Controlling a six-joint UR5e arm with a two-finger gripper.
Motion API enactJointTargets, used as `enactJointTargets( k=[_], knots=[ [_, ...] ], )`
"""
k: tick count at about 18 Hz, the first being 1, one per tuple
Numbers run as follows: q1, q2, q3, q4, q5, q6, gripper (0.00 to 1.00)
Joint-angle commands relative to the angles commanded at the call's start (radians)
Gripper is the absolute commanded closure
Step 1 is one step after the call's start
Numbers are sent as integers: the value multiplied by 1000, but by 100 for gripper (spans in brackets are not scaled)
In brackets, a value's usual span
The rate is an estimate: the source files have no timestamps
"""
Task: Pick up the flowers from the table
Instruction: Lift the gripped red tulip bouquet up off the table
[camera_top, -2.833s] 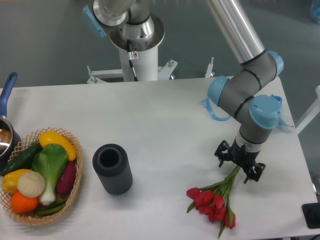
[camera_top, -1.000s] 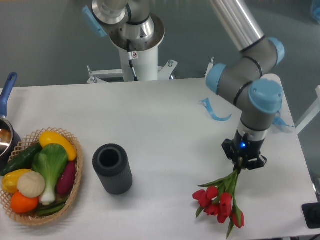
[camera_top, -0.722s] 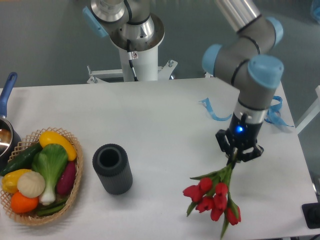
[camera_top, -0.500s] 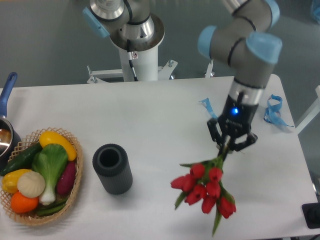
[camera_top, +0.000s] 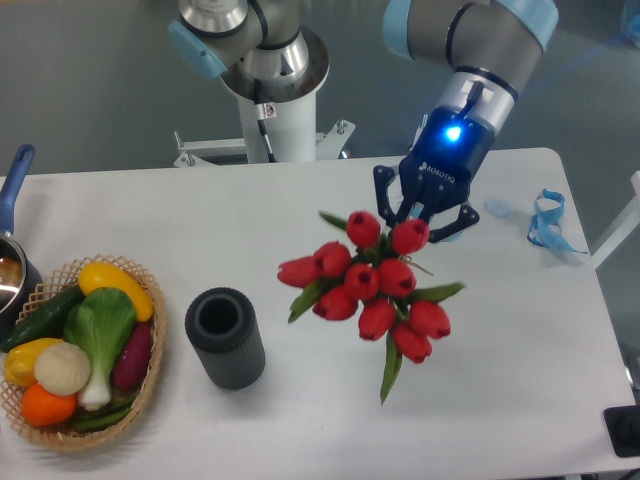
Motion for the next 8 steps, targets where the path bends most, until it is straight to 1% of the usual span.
enactJointTargets(
  k=[6,8],
  knots=[
    [0,-2,0,2,-2,5,92],
    [0,-3,12,2,-2,5,92]
  ],
)
